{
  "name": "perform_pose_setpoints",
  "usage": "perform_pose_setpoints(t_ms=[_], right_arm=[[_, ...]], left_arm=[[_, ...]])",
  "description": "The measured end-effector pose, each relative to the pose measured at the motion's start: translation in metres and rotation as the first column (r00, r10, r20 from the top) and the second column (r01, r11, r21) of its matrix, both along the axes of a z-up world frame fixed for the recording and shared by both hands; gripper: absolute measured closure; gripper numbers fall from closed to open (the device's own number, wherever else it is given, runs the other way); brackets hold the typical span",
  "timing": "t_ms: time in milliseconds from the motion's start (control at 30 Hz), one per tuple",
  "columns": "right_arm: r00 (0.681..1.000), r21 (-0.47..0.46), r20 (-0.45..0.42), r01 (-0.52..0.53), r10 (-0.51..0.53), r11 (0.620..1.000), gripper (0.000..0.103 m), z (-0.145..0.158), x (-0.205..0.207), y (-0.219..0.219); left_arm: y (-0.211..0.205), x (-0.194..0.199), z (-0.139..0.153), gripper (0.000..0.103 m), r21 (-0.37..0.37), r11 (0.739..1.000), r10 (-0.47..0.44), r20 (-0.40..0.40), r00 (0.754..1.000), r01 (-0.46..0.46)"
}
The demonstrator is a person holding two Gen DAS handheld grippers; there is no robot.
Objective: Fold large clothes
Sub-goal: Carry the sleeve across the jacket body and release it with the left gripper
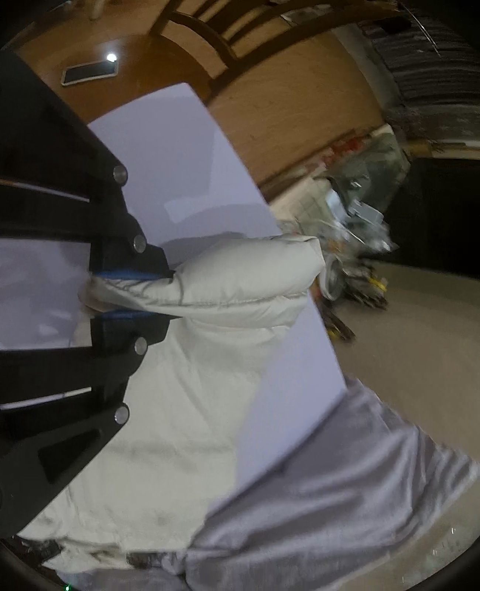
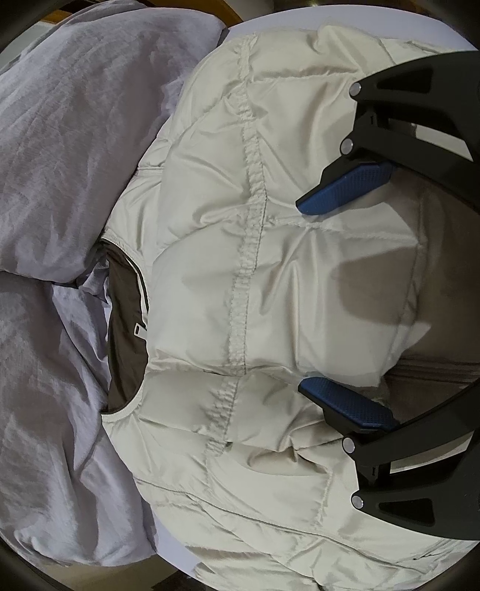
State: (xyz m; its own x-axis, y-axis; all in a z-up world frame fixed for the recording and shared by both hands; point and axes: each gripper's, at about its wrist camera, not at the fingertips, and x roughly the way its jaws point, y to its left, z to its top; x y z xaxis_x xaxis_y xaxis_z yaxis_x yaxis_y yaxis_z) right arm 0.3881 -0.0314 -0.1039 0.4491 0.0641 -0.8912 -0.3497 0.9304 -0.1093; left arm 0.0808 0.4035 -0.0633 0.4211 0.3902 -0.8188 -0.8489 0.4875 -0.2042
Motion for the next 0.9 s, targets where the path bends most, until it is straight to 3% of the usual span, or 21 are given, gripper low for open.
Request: perform_pose_setpoints(t_ms=[233, 500, 700, 900], right_arm=[[1.000, 0.008, -0.010, -0.028, 0.028, 1.000, 0.012, 0.005, -0.010, -0.005], [0.998, 0.032, -0.003, -0.064, 0.065, 0.997, 0.009, 0.021, -0.030, -0.017], [0.999, 0.051, 0.021, -0.051, 0.050, 0.997, 0.009, 0.037, -0.041, -0.036], [0.999, 0.054, 0.045, -0.009, 0.007, 0.999, 0.009, 0.050, -0.046, -0.062]], left_arm=[[-0.044, 0.051, 0.073, 0.090, 0.087, 0.983, -0.171, 0.143, 0.975, 0.160], [-0.124, 0.132, 0.114, 0.090, 0.120, 0.914, -0.404, 0.188, 0.895, 0.387], [-0.192, 0.181, 0.122, 0.091, 0.130, 0.830, -0.558, 0.212, 0.802, 0.543], [-0.270, 0.232, 0.116, 0.091, 0.116, 0.710, -0.700, 0.219, 0.680, 0.694]])
